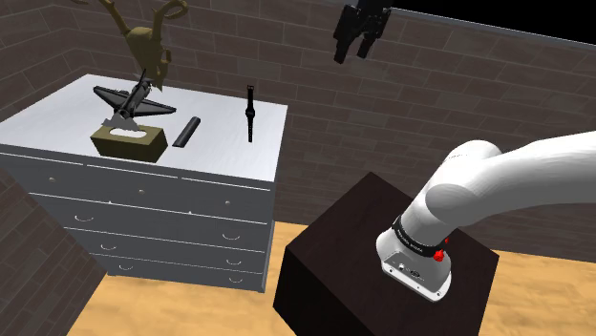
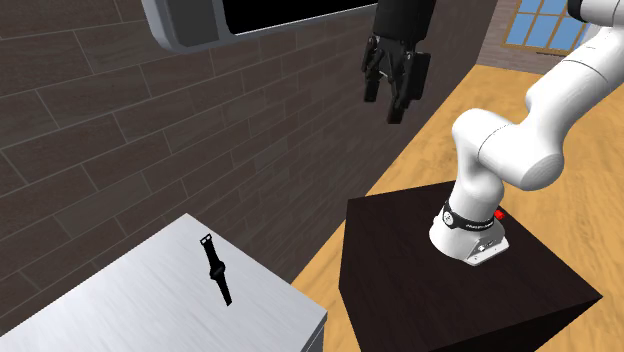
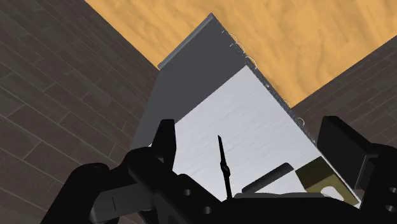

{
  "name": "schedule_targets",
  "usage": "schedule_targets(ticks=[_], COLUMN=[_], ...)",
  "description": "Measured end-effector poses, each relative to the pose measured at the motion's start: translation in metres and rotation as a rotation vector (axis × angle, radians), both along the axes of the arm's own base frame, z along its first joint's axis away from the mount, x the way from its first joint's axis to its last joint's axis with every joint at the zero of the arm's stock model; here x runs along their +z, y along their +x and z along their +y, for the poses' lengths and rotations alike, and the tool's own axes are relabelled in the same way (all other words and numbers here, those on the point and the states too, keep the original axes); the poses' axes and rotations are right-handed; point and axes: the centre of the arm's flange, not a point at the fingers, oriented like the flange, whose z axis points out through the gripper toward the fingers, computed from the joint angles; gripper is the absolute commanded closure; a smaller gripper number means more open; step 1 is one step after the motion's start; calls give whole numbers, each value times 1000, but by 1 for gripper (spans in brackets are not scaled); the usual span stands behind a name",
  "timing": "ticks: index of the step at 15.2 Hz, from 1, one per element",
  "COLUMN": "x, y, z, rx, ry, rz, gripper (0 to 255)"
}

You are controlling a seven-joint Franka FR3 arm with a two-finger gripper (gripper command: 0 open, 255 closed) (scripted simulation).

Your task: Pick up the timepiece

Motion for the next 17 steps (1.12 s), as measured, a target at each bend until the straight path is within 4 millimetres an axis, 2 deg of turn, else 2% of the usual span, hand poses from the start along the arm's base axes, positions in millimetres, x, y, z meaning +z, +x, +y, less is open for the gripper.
schedule_targets(ticks=[2,5,9,11,17], x=[-3,-16,-38,-50,-81], y=[5,35,89,109,185], z=[2,8,19,24,29], rx=[-6,-35,-82,-106,-177], ry=[0,1,3,3,6], rz=[2,10,23,29,49], gripper=[0,0,0,0,0])
